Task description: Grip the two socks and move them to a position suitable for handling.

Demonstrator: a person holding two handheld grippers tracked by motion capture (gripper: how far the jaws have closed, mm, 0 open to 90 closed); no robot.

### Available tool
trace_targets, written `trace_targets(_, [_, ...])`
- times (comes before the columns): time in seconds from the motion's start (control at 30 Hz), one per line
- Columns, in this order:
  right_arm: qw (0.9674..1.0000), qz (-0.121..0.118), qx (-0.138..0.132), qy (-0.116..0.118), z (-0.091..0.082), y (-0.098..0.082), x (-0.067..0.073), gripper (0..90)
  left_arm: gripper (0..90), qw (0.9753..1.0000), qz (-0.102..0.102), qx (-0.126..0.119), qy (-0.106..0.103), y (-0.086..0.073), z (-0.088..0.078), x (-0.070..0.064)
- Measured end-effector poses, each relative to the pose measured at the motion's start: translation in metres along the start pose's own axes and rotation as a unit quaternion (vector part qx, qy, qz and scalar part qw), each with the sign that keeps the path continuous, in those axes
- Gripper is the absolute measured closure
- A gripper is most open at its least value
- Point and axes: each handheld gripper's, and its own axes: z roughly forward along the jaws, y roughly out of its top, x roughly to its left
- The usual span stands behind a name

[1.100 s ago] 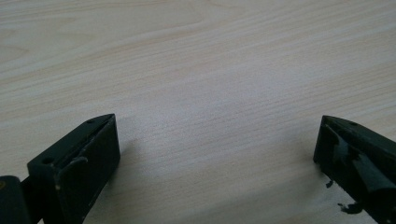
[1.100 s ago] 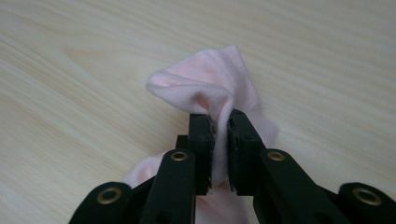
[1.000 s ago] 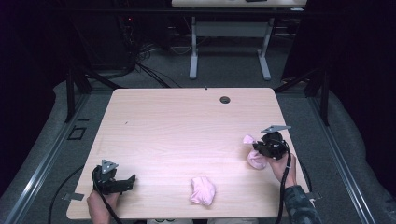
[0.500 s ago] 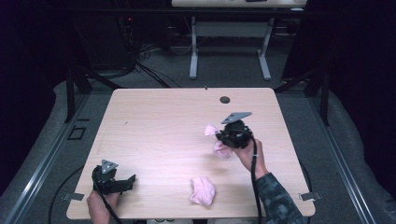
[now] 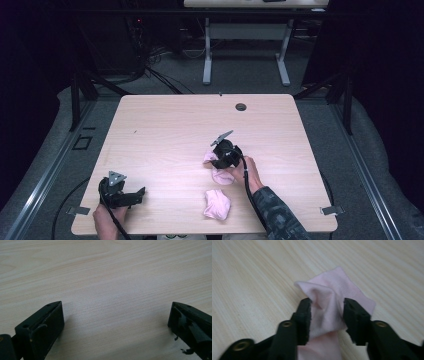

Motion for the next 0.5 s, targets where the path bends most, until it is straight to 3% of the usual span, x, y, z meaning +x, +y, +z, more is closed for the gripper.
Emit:
trace_targets(0.1, [0.9995, 0.008, -0.032, 0.004, -0.021, -0.003, -0.003, 42.4, 0.3, 1.0000, 0.000, 0.000, 0.000, 0.000, 0.000, 0.000])
trace_targets(0.2, [0.9979, 0.030, -0.058, 0.004, -0.049, -0.012, -0.003, 28.4, 0.3, 1.0000, 0.000, 0.000, 0.000, 0.000, 0.000, 0.000])
trace_targets(0.3, [0.9963, 0.036, -0.076, 0.017, -0.072, -0.027, 0.002, 24.1, 0.3, 1.0000, 0.000, 0.000, 0.000, 0.000, 0.000, 0.000])
trace_targets(0.5, [0.9967, 0.037, -0.057, 0.046, -0.093, -0.057, 0.020, 26.8, 0.3, 1.0000, 0.000, 0.000, 0.000, 0.000, 0.000, 0.000])
